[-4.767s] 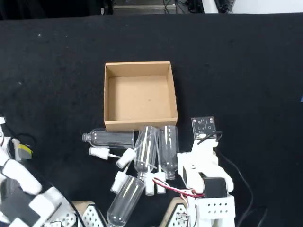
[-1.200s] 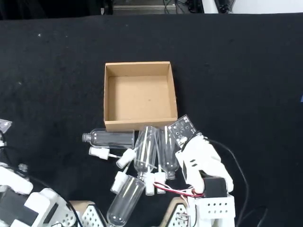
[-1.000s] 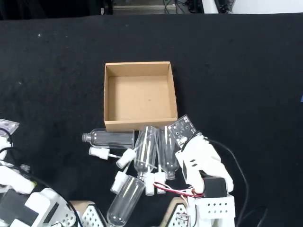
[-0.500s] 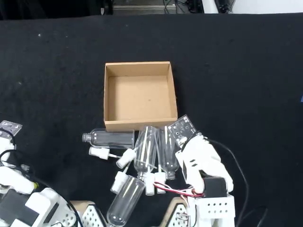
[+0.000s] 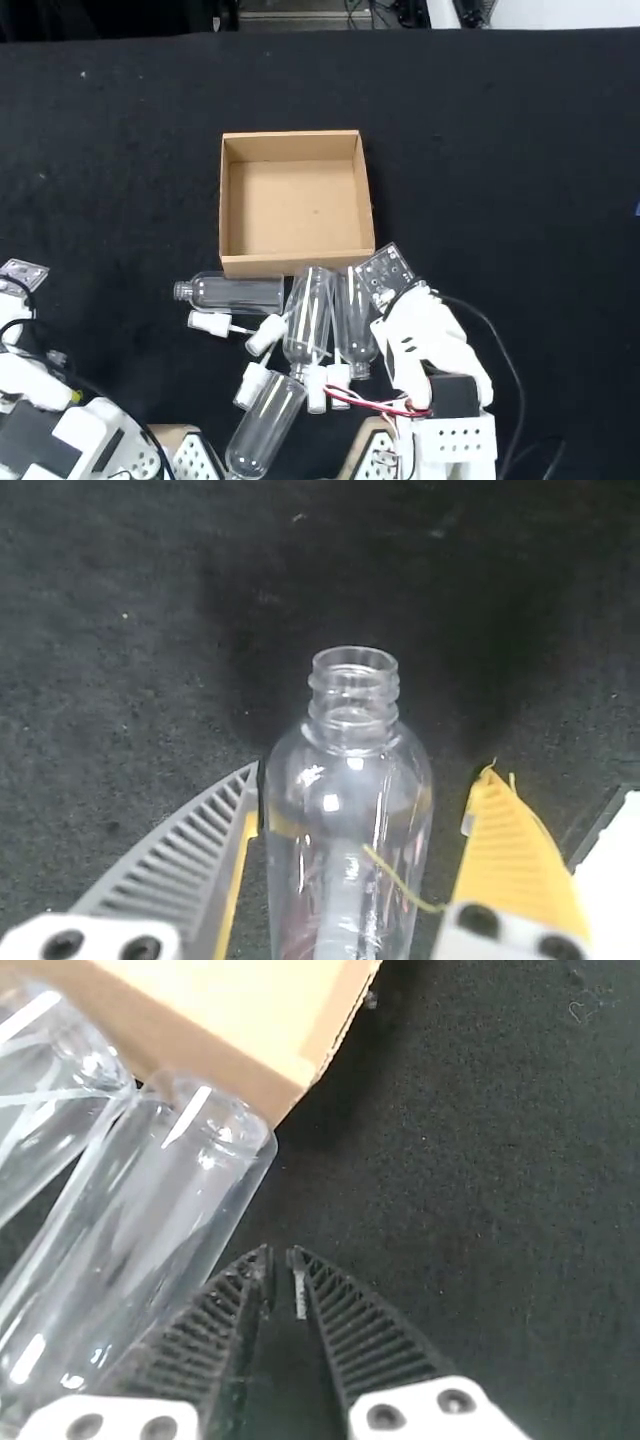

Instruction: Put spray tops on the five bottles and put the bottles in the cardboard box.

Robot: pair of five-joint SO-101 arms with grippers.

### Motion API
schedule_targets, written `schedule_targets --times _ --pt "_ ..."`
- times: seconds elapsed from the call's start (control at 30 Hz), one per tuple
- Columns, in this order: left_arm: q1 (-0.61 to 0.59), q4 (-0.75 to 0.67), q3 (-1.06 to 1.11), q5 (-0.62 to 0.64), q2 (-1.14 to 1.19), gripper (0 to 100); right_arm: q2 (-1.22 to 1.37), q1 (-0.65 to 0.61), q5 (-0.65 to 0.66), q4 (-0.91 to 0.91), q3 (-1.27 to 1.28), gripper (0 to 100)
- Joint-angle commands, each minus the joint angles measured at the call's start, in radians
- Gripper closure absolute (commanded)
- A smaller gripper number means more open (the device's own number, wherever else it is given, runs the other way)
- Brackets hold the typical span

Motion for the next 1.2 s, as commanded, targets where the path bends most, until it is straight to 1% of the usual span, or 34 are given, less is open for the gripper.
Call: schedule_targets --times 0.0,0.07,0.13,0.23,0.3,0.37,0.5,0.57,0.67,0.73,0.8,0.97,1.17 --pt "-0.012 0.003 -0.002 -0.092 -0.049 77 -0.099 0.020 0.011 0.003 -0.005 98.6" --pt "-0.008 0.015 -0.002 -0.094 -0.054 85 -0.099 0.020 0.011 0.003 -0.005 98.6" --pt "-0.004 0.060 -0.012 -0.095 -0.055 89 -0.099 0.020 0.011 0.003 -0.005 98.6" --pt "0.031 0.130 -0.038 -0.118 -0.057 89 -0.099 0.020 0.011 0.003 -0.005 98.6" --pt "0.068 0.181 -0.079 -0.092 -0.057 89 -0.099 0.020 0.011 0.003 -0.005 98.6" --pt "0.134 0.218 -0.139 0.008 -0.057 89 -0.099 0.020 0.011 0.003 -0.005 98.6" --pt "0.269 0.227 -0.254 0.336 -0.046 89 -0.099 0.020 0.011 0.005 -0.005 98.6" --pt "0.325 0.227 -0.268 0.471 -0.052 89 -0.099 0.020 0.011 0.026 -0.005 98.6" --pt "0.390 0.235 -0.275 0.598 -0.058 89 -0.099 0.020 0.011 0.029 -0.030 98.6" --pt "0.409 0.232 -0.275 0.684 -0.058 89 -0.099 0.020 0.011 0.037 -0.068 98.6" --pt "0.412 0.235 -0.266 0.740 -0.058 89 -0.097 0.021 0.011 0.037 -0.111 98.6" --pt "0.409 0.229 -0.266 0.833 -0.058 89 -0.097 0.021 0.011 0.038 -0.223 98.6" --pt "0.443 0.227 -0.268 0.962 -0.058 89 -0.097 0.015 0.008 0.074 -0.412 98.6"
